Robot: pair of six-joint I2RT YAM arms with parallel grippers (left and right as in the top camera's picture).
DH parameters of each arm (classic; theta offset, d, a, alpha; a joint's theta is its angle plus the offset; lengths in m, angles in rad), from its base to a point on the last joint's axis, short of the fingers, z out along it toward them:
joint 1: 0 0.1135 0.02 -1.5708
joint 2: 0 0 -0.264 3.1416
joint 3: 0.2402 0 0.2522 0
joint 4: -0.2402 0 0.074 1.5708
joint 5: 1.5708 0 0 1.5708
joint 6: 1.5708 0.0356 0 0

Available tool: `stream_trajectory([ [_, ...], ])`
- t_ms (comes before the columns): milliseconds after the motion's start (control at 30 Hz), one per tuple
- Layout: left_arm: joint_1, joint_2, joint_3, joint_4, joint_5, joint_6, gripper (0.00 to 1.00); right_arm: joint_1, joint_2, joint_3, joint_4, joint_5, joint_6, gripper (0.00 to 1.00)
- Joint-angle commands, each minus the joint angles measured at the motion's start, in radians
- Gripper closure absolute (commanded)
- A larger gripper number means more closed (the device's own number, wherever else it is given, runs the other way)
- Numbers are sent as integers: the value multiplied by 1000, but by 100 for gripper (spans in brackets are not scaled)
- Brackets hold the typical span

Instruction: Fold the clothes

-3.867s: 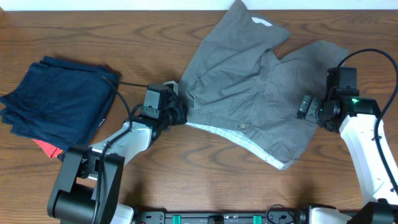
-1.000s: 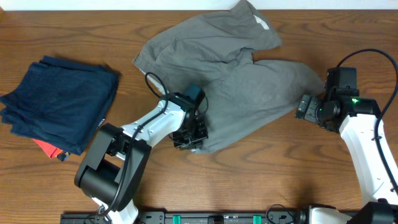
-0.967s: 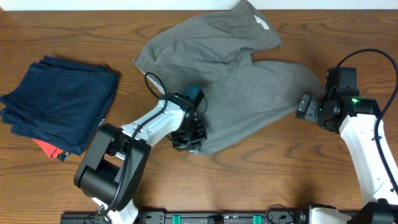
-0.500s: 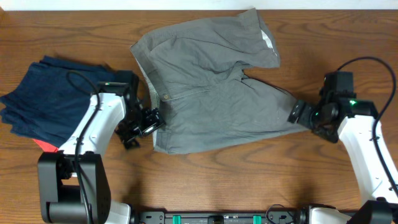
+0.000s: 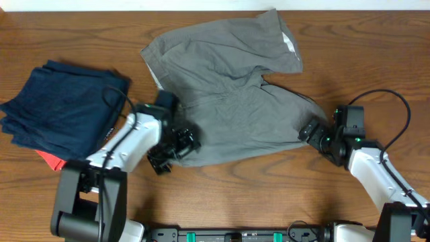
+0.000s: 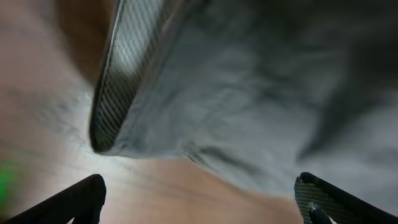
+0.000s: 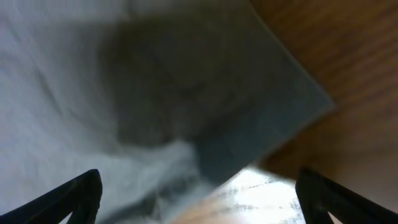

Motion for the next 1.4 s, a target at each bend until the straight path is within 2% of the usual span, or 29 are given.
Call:
stream_trajectory([
  [0, -44, -17, -67, 69, -68, -233, 2, 14, -6, -36, 54, -4, 58, 4],
  [133, -79, -16, -138, 178, -146, -352, 2, 14, -6, -45, 69, -3, 58, 8],
  [233, -83, -16, -163, 243, -217, -358, 1, 15, -6, -46, 68, -3, 58, 18],
  [300, -83, -16, -163, 251, -251, -357, 9, 15, -6, -46, 68, -3, 58, 36],
  [333, -83, -16, -163, 254, -254, -357, 16, 15, -6, -46, 68, -3, 61, 53],
  [367, -83, -16, -163, 255, -254, -357, 25, 15, -6, -46, 67, 1, 72, 65],
  [433, -83, -16, -163, 250, -253, -352, 42, 15, -6, -46, 66, 13, 87, 85],
  [500, -83, -17, -163, 246, -254, -327, 56, 15, -6, -46, 67, 29, 87, 97],
  [633, -83, -50, -159, 243, -254, -228, 81, 13, -6, -45, 70, 51, 76, 99],
  [667, -83, -64, -154, 232, -254, -205, 91, 9, -9, -42, 69, 50, 64, 99],
  [700, -83, -85, -146, 215, -254, -183, 94, 3, -14, -37, 64, 48, 52, 99],
  [867, -83, -254, -111, 111, -255, -67, 94, -49, -128, 29, -69, 52, 14, 99],
  [1100, -83, -614, -109, -23, -255, -64, 94, -131, -386, 175, -358, 95, -43, 99],
  [1367, -83, -1032, -109, -64, -254, -42, 94, -158, -591, 349, -625, 216, -92, 99],
])
